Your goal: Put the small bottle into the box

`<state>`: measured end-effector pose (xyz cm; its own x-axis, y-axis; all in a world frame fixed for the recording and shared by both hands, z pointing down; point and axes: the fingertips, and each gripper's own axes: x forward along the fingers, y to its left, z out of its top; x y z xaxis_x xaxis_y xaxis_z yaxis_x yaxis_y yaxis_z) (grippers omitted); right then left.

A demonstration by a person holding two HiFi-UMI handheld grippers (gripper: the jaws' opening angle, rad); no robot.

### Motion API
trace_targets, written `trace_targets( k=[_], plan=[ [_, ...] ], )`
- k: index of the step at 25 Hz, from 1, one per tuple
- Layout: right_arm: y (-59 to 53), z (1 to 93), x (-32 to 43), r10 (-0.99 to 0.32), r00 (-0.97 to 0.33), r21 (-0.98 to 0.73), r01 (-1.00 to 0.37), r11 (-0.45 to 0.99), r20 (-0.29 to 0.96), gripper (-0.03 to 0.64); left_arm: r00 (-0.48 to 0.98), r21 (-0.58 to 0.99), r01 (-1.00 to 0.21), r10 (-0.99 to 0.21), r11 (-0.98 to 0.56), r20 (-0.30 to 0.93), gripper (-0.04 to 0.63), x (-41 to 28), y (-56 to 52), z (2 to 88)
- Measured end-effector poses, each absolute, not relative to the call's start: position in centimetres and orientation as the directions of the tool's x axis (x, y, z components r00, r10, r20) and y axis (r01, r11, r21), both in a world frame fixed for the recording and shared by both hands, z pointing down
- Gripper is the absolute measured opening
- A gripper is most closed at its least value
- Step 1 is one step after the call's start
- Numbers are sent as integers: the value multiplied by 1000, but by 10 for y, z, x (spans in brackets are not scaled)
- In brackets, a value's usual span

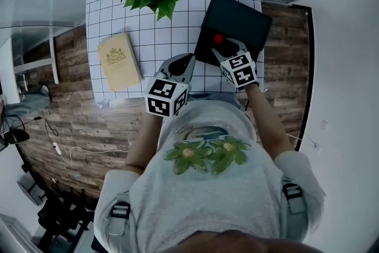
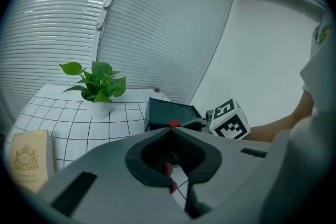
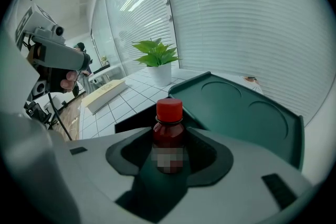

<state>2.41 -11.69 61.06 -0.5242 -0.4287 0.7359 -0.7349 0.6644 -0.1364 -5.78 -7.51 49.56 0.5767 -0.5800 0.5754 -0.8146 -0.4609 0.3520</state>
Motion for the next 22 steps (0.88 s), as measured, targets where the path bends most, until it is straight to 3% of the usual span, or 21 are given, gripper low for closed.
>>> trace_targets(
  k=[22],
  plan=[
    [-99, 612, 36, -426, -466, -73, -737, 672, 775, 201, 586, 344, -807, -579, -480, 566, 8, -57, -68, 489]
  ],
)
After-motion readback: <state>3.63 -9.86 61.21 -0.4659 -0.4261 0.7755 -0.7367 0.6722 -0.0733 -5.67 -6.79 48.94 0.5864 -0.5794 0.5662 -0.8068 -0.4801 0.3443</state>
